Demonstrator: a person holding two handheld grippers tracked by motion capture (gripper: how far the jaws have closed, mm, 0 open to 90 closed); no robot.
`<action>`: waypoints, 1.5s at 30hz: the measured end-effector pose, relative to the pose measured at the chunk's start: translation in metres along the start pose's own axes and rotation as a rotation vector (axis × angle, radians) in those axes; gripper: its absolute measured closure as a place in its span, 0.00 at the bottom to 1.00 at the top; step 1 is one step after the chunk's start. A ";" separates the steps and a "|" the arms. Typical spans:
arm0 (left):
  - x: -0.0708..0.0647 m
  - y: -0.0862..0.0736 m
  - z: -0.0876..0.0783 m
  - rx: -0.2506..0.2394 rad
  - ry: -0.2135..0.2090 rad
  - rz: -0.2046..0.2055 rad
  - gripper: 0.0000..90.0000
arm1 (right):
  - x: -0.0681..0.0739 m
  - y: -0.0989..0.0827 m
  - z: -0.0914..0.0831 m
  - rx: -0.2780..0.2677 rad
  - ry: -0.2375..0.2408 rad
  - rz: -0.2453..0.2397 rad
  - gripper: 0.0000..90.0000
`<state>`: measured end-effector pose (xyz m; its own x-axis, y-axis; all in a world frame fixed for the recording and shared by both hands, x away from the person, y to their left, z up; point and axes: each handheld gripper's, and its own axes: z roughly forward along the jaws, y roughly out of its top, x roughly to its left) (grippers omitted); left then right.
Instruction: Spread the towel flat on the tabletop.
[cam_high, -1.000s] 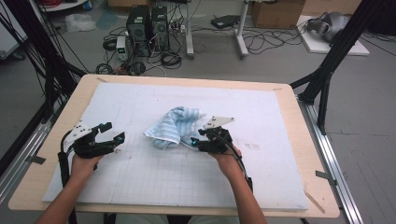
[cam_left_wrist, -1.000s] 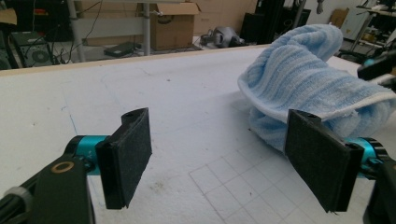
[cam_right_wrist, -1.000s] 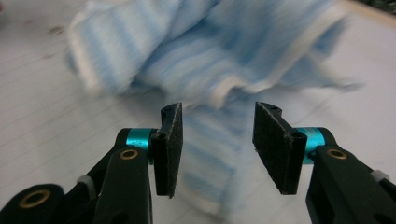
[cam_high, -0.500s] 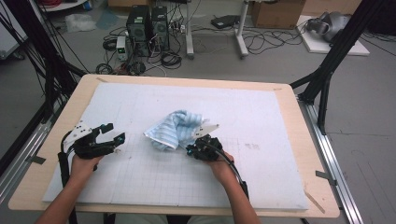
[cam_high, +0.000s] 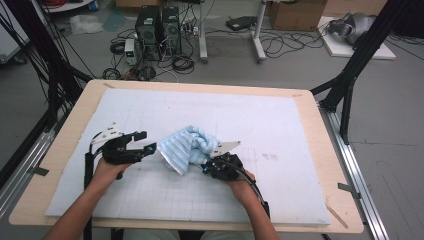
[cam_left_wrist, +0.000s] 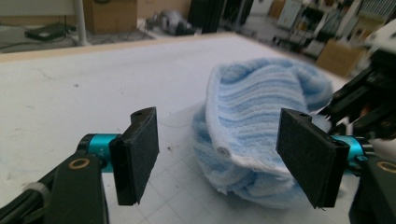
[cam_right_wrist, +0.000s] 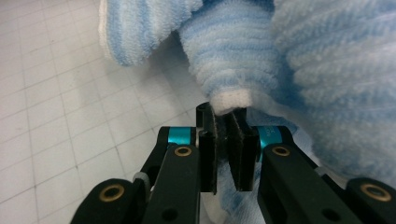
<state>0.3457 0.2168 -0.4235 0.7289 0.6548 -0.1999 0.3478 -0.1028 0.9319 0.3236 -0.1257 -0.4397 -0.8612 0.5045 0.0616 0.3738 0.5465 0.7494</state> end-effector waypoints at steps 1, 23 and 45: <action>0.000 0.000 0.000 0.000 0.000 0.000 0.33 | -0.001 0.000 0.000 0.001 0.001 0.005 0.93; 0.027 0.008 0.023 0.025 0.141 -0.012 0.98 | 0.024 -0.009 -0.022 0.031 0.186 -0.049 0.94; 0.046 0.025 0.017 -0.020 0.231 -0.021 0.97 | 0.002 0.009 -0.058 -0.134 0.049 0.114 0.55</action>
<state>0.3980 0.2311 -0.4141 0.5664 0.8110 -0.1464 0.3478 -0.0742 0.9346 0.3052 -0.1584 -0.3948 -0.8328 0.5231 0.1811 0.4236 0.3918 0.8167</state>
